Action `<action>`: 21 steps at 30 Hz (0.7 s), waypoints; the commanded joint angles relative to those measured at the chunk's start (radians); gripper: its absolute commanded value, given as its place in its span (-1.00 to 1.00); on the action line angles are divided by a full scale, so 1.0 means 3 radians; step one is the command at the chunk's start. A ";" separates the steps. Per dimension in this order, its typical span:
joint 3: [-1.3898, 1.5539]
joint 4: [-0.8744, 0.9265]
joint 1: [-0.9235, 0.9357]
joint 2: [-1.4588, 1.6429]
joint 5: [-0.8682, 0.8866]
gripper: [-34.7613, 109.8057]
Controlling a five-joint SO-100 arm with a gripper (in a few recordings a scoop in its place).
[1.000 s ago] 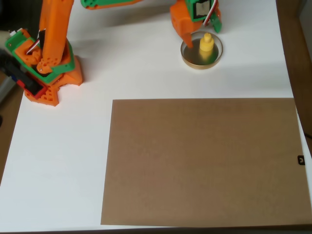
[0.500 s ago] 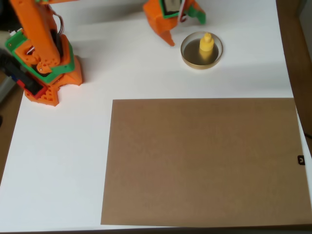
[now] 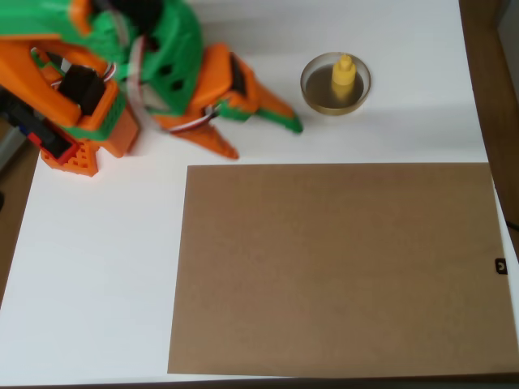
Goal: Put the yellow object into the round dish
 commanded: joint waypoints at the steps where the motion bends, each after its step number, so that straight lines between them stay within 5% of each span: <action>1: 0.0087 -0.0112 0.0501 0.0486 0.0087 -0.13; 21: 0.1687 -0.0951 0.1866 0.2383 0.1110 -0.13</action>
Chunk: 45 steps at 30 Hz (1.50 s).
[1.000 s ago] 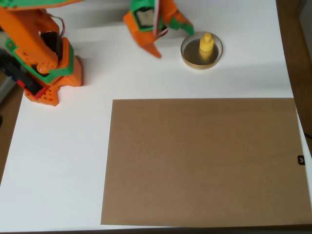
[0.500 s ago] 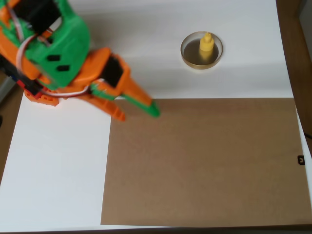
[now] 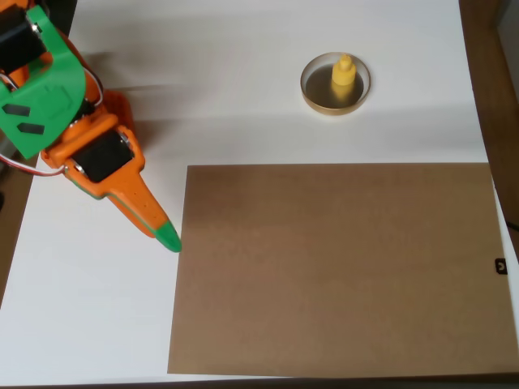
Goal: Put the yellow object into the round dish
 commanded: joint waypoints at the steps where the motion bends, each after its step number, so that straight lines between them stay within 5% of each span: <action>1: 0.0225 -0.0148 0.0128 0.0389 0.0041 -0.13; 12: 0.1110 -0.0225 0.0271 0.1462 0.0174 -0.14; 36: 0.1636 -0.0389 0.0481 0.1468 0.0409 -0.24; 45: 0.1631 -0.0363 0.0644 0.1468 0.0522 -0.52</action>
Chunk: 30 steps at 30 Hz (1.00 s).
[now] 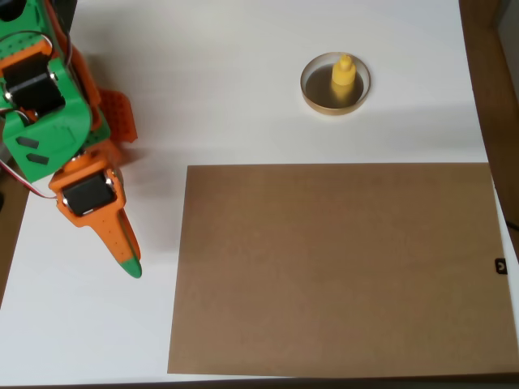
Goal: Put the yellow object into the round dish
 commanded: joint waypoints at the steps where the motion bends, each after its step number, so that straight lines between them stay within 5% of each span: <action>1: -0.0005 0.0010 0.0092 0.0102 0.0010 -0.52; 30: -0.0026 0.0092 0.0220 0.0102 0.0066 -0.51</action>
